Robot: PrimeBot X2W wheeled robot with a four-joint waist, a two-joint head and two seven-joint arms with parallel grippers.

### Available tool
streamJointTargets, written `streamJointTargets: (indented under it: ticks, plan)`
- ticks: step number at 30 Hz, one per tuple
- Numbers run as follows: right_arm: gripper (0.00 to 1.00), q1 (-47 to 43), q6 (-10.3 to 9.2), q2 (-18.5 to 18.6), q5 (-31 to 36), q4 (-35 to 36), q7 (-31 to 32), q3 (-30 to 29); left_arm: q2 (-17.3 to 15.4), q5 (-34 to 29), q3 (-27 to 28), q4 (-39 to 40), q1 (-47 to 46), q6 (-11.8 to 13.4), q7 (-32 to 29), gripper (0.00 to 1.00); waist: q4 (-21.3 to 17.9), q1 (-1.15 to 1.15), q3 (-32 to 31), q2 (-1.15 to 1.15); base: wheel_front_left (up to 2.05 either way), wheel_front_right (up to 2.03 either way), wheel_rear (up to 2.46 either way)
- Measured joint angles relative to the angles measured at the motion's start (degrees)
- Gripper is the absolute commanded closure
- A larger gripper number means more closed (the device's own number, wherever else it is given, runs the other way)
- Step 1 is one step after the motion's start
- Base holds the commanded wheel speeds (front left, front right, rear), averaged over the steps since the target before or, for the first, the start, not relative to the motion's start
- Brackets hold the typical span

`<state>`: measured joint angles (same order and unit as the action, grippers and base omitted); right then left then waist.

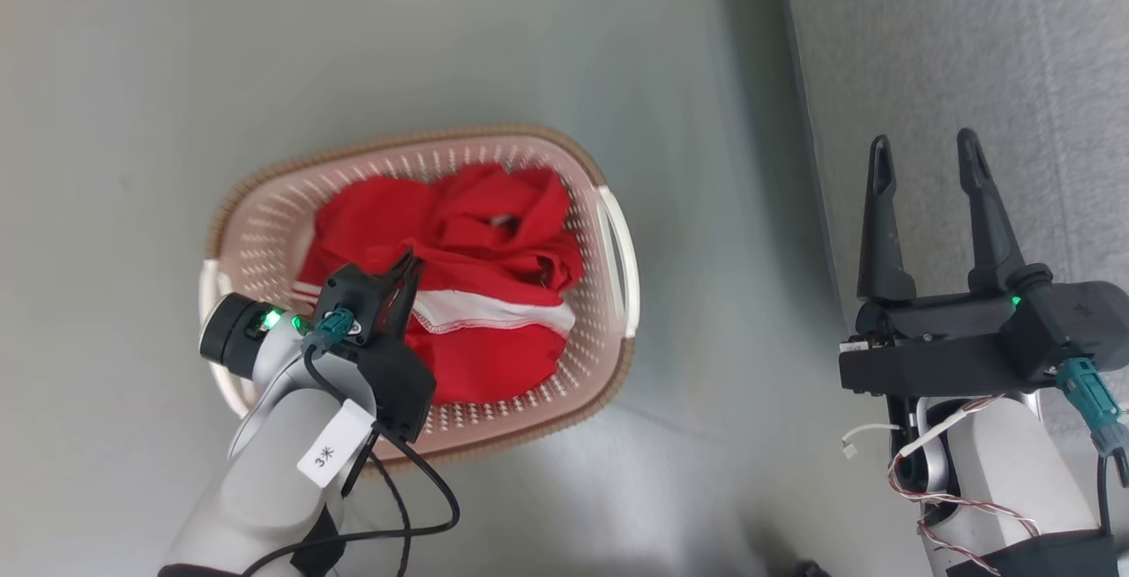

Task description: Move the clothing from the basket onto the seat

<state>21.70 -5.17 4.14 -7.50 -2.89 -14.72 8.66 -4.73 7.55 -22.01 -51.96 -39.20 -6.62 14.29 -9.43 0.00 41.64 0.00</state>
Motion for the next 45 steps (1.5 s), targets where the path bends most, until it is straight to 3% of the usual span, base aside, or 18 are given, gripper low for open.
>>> streamJointTargets:
  ticks: [19,28,45]
  plan:
    - [0.0,0.1,3.93,0.0,-0.3,-9.5,0.0,1.4,0.7,3.3,1.1,10.7,2.2,-0.5,0.0,1.0,4.1,-0.01,-15.0,0.0,0.0,0.0,0.0]
    - [0.0,0.0,5.2,-0.2,-0.7,-14.2,0.0,3.1,-0.4,5.5,2.6,15.3,2.3,-0.7,0.0,1.0,5.5,-0.01,-22.8,-0.01,0.0,0.0,0.0]
    - [0.0,-3.1,8.11,-0.5,-1.1,-21.5,0.0,7.0,-0.1,9.6,1.5,16.1,2.3,-0.9,0.0,1.0,6.0,-0.01,-37.5,0.0,0.0,0.0,0.0]
